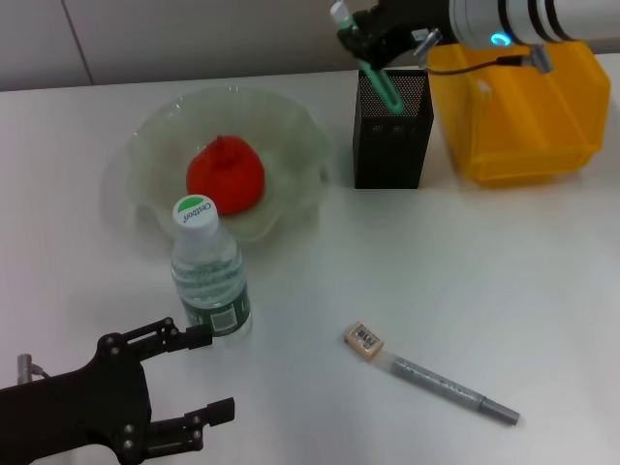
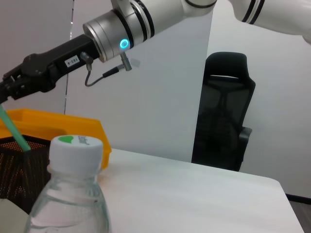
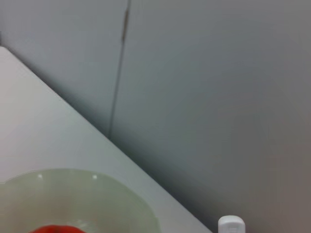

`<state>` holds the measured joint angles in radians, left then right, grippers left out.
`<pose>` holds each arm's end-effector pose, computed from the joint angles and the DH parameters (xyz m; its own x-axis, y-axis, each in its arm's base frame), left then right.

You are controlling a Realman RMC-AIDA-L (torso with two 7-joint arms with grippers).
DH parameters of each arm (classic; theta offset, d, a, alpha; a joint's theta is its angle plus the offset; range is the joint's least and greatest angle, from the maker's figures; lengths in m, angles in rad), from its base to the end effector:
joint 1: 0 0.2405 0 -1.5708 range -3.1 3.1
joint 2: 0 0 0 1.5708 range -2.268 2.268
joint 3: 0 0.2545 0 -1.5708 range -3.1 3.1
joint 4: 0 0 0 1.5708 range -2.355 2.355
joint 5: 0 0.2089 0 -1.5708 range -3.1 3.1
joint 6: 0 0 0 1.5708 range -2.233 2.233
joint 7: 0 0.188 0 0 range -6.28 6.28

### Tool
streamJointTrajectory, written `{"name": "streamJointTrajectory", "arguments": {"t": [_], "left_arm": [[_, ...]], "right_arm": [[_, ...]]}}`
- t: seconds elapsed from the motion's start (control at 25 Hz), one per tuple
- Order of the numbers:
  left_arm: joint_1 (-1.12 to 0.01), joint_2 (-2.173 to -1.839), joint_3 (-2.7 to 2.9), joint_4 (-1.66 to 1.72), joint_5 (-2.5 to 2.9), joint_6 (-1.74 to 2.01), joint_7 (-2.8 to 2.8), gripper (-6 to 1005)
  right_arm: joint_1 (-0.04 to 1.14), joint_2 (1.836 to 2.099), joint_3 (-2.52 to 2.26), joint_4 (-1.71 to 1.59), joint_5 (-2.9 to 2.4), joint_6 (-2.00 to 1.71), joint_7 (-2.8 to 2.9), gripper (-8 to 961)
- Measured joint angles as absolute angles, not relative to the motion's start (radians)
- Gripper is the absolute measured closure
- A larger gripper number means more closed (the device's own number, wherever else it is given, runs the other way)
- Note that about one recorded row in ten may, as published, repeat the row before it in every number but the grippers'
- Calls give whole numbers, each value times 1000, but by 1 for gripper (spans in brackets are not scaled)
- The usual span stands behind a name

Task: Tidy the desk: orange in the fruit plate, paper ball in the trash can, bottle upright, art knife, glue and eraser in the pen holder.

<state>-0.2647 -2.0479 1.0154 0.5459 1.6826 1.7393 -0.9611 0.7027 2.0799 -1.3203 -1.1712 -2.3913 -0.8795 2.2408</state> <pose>-0.2635 0.2375 -0.0551 0.7743 0.1510 0.6145 0.2528 -0.9641 -0.0817 0.1287 0.4733 -0.0204 0.9462 -0.2637 -0.1874 -0.3209 -0.6912 -0.6475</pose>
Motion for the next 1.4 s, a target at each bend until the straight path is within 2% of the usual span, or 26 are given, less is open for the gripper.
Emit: {"name": "streamJointTrajectory", "arguments": {"t": [0.24,0.48,0.68,0.96,1.4], "left_arm": [[-267,-2048,1015,546,1683,1739,-961,212],[-269,-2048,1015,546,1682,1739,-960,212],[-270,-2048,1015,546,1681,1739,-960,212],[-275,-2048,1015,546,1681,1740,-960,212],[-282,-2048,1020,546,1687,1744,-960,213]], "right_arm": [[701,2080,-1313,-1147,-2342,-876,2205,770],[695,2080,-1288,-1175,-2342,-915,2226,530],[681,2077,-1262,-1319,-2367,-1095,2322,329],[742,2079,-1277,-1501,-2559,-1454,2556,280],[874,2081,-1364,-1335,-2608,-1706,2702,284]]}}
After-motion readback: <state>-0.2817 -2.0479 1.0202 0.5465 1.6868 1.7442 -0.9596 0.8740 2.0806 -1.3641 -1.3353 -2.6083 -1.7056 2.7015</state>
